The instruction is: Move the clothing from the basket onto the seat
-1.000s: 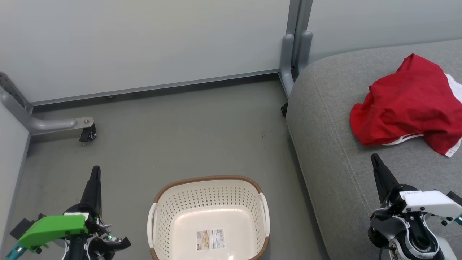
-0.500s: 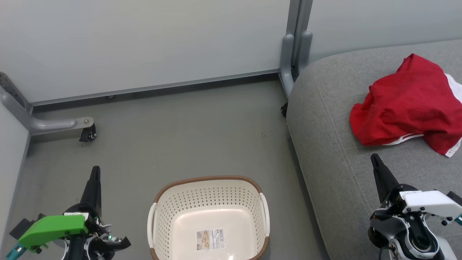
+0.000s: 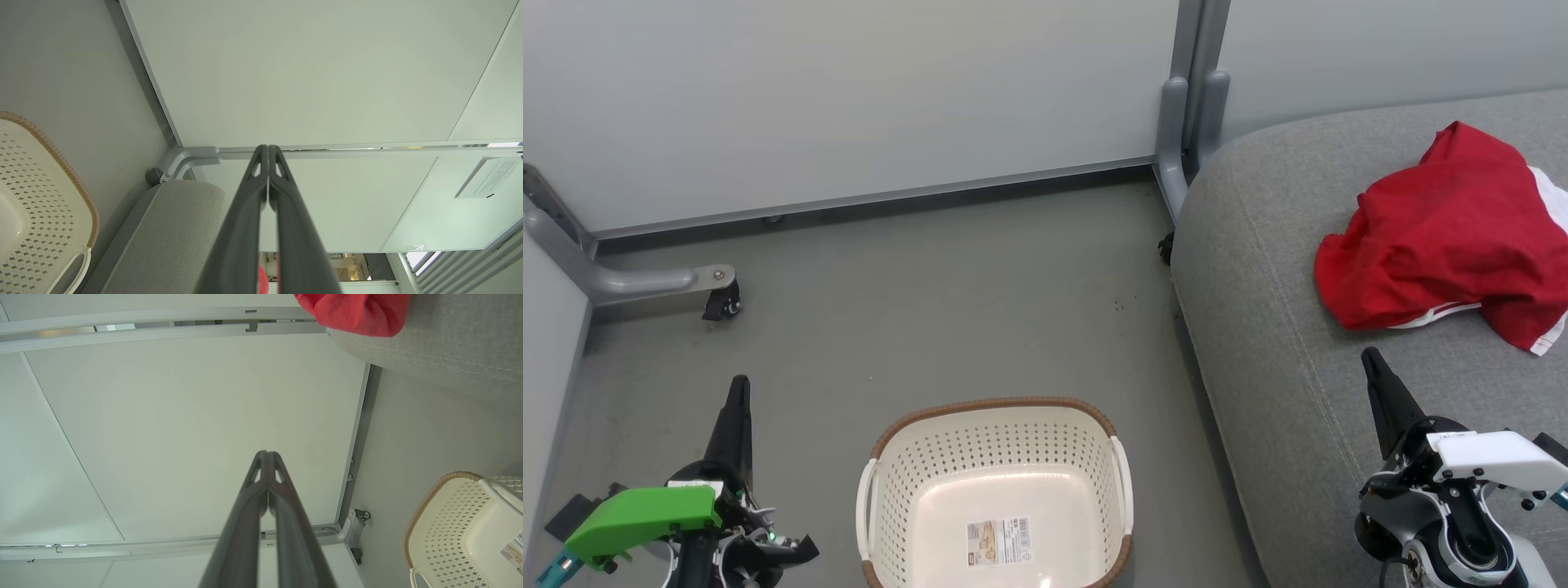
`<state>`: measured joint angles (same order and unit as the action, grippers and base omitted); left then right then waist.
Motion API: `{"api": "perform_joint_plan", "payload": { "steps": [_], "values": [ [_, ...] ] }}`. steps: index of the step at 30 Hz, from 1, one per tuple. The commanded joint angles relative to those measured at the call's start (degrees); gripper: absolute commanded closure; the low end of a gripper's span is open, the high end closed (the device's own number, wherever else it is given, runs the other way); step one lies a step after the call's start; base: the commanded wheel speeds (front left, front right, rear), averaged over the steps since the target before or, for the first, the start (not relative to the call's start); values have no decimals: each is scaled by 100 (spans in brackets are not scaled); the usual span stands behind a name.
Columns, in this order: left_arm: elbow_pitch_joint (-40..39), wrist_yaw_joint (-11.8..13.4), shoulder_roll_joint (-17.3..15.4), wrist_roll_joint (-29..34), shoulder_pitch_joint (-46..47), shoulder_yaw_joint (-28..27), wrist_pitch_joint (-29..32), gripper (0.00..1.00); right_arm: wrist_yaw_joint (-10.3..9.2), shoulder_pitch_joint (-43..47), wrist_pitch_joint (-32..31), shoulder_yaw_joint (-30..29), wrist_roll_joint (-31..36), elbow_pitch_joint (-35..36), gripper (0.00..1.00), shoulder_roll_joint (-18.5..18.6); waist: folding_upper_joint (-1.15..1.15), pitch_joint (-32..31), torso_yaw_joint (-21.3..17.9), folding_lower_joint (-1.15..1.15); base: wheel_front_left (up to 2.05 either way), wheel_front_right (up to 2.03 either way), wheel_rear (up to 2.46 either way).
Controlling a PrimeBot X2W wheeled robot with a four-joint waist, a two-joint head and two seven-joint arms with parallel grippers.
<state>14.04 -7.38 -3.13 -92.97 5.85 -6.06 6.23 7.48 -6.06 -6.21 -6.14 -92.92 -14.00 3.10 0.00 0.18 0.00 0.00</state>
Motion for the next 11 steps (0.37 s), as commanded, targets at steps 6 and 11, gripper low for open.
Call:
{"api": "perform_joint_plan", "payload": {
  "steps": [6,11],
  "values": [
    [8,-29,-12,40,77,-33,20,100,2,-34,-26,-14,40,-12,100,11,0,0,0,0,0,0,0],
    [7,-29,-10,35,78,-35,19,100,2,-34,-30,-16,31,-12,100,9,0,0,0,0,0,0,0]
  ]
}}
